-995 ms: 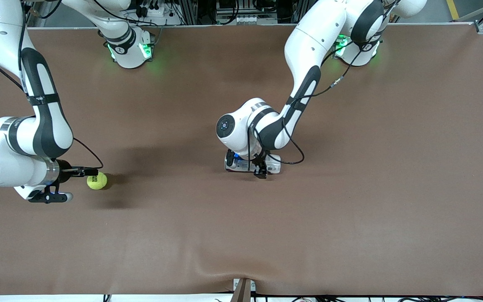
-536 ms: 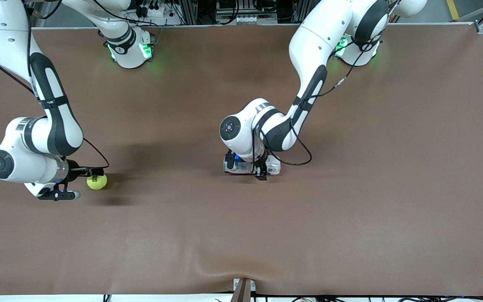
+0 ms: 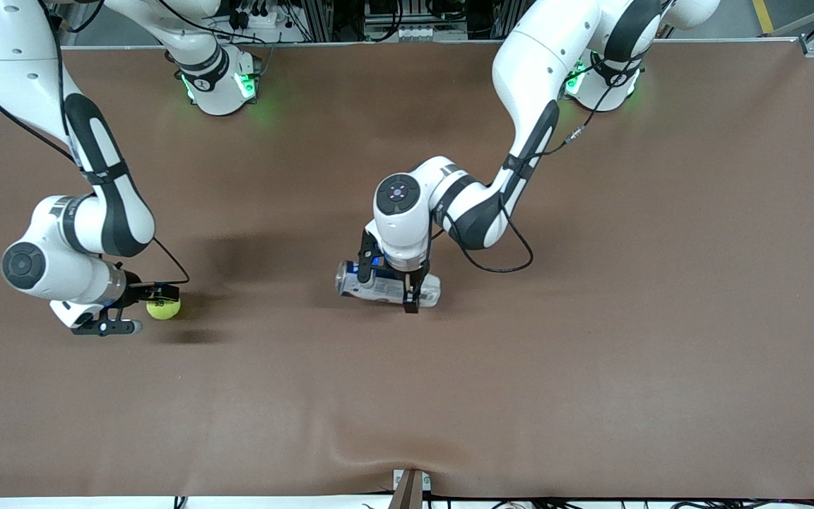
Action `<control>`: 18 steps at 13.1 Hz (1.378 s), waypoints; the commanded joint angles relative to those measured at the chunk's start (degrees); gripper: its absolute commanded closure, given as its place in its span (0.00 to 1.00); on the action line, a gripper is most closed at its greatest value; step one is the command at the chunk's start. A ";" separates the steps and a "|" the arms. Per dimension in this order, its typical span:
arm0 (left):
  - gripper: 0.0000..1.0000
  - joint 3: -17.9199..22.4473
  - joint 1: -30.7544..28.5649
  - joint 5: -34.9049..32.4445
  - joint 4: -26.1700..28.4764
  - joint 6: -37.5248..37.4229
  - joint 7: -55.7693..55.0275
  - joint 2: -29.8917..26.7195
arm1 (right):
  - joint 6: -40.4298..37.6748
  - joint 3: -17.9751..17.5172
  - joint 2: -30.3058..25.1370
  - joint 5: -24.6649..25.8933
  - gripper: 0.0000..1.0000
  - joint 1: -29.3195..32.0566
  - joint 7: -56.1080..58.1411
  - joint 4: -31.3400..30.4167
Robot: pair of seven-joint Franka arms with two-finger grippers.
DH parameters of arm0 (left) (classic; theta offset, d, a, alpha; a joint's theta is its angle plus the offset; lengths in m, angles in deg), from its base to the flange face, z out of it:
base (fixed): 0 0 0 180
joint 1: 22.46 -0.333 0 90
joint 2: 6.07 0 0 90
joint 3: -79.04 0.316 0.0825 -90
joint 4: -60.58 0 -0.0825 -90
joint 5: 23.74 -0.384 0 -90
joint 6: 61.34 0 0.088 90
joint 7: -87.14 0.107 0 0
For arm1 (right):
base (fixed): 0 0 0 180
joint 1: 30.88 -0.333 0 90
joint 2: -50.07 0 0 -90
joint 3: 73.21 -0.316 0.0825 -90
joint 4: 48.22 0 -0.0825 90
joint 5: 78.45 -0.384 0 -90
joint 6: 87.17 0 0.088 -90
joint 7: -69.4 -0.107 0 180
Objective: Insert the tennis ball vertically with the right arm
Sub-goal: 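Grasp the ball with the right gripper while the left gripper lifts the can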
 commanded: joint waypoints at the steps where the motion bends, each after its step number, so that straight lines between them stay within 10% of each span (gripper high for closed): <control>1: 0.29 0.01 -0.46 4.14 0.95 9.04 -0.15 -0.14 | 2.43 -0.14 0.24 0.84 0.00 0.17 0.03 -1.73; 12: 0.29 -0.25 0.24 19.78 2.89 49.38 -2.17 8.37 | 8.14 -0.14 3.23 0.84 0.00 0.44 -0.06 -1.64; 13: 0.29 -1.12 0.68 21.45 2.89 52.29 -2.25 9.25 | 8.14 -0.14 3.23 0.84 0.06 0.44 -0.06 -1.64; 16: 0.31 -4.02 0.68 26.63 2.98 59.85 -2.26 11.80 | 7.79 -0.14 2.97 0.84 0.67 0.44 0.03 -1.64; 18: 0.31 -5.00 1.90 31.12 2.89 63.12 -2.26 13.03 | 7.27 -0.14 2.18 0.84 0.84 0.35 0.03 -1.29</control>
